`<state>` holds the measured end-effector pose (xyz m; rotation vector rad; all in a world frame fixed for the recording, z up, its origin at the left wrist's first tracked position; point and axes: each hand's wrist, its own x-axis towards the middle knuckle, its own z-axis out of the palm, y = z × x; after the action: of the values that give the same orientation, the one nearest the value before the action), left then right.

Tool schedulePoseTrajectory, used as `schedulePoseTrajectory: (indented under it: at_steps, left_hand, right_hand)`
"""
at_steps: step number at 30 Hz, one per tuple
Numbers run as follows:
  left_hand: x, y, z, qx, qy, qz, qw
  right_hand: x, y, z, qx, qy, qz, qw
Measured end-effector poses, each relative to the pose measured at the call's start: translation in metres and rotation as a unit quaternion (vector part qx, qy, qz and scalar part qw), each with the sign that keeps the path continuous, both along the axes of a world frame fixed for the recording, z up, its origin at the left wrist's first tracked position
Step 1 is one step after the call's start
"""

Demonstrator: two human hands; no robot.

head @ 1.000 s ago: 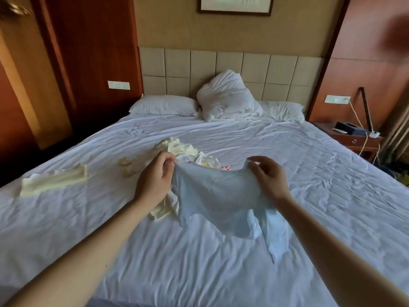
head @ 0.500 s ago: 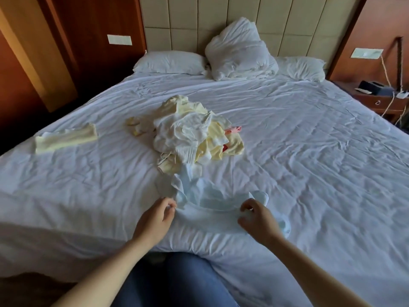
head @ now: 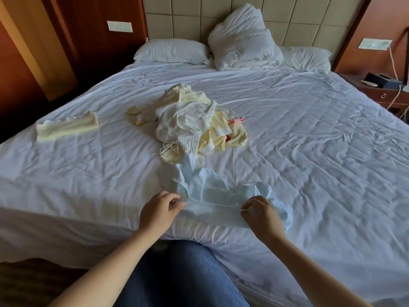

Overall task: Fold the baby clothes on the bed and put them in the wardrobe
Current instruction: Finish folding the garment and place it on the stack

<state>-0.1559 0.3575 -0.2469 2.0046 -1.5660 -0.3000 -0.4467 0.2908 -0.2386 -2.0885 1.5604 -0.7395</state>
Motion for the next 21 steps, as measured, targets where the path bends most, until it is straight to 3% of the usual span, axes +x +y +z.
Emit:
schedulePoseTrajectory:
  at_steps: [11,21]
  left_hand:
    - [-0.014,-0.014,-0.004,0.024,-0.093,-0.008,0.995]
    - [-0.030,-0.027,-0.012,0.016,-0.057,0.071,0.996]
  right_hand:
    - [-0.003,0.001,0.013,0.007,0.071,-0.037,0.997]
    - [-0.002,0.001,0.002,0.039,0.083,-0.018,0.996]
